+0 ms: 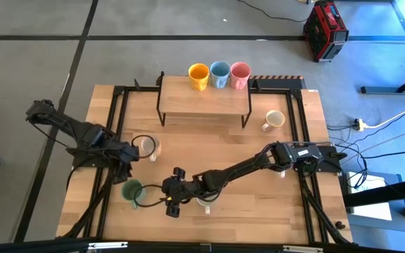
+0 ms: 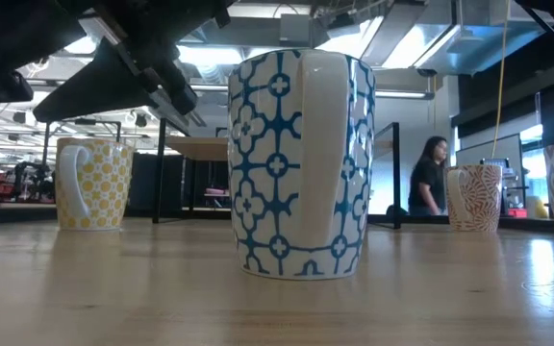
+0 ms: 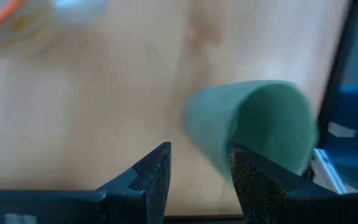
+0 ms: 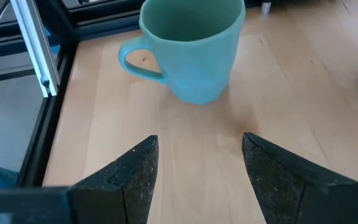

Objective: Place coffee mugs
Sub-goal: Put the green mug on the shelf

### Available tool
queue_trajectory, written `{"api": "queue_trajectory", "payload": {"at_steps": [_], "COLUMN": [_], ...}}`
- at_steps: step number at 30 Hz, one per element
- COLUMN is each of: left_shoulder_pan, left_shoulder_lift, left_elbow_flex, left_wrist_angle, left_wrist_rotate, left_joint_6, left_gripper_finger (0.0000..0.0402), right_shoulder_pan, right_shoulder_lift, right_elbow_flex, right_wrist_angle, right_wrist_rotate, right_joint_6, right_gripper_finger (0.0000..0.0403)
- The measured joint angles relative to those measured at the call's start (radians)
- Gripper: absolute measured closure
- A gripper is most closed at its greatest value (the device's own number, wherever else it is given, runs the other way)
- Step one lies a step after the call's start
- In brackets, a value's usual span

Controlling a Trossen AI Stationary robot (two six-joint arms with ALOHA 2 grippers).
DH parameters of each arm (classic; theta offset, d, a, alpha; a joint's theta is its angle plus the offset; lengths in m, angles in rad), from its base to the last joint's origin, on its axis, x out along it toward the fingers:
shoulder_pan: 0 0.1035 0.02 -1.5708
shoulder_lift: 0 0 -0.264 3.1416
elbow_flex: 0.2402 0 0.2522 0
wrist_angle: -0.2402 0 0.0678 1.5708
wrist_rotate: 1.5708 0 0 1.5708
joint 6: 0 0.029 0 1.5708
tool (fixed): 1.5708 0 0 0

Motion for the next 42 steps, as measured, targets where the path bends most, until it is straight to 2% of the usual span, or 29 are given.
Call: {"api": "queue_trajectory", "payload": {"at_steps": [11, 31, 35, 42], "left_shoulder_pan": [-0.165, -0.18, -0.18, -0.18], "left_shoulder_lift": [0.126, 0.313, 0.342, 0.356], "left_elbow_flex": [0.0, 0.0, 0.0, 0.0], "left_wrist_angle": [0.074, 0.139, 0.14, 0.155], "left_wrist_rotate": [-0.073, -0.105, -0.106, -0.127], "left_joint_6": [-0.053, 0.025, 0.047, 0.058], "left_gripper_finger": [0.0246, 0.0247, 0.0265, 0.0328], "right_shoulder_pan": [0.0, -0.001, -0.001, -0.001], "right_shoulder_lift": [0.0, 0.0, 0.0, 0.0], "right_elbow_flex": [0.0, 0.0, 0.0, 0.0], "right_wrist_angle": [-0.021, -0.052, -0.051, -0.051], "right_wrist_rotate": [0.002, 0.002, 0.002, 0.002], "right_joint_6": [0.0, 0.0, 0.0, 0.0], "right_gripper_finger": [0.0183, 0.0183, 0.0183, 0.0183]}}
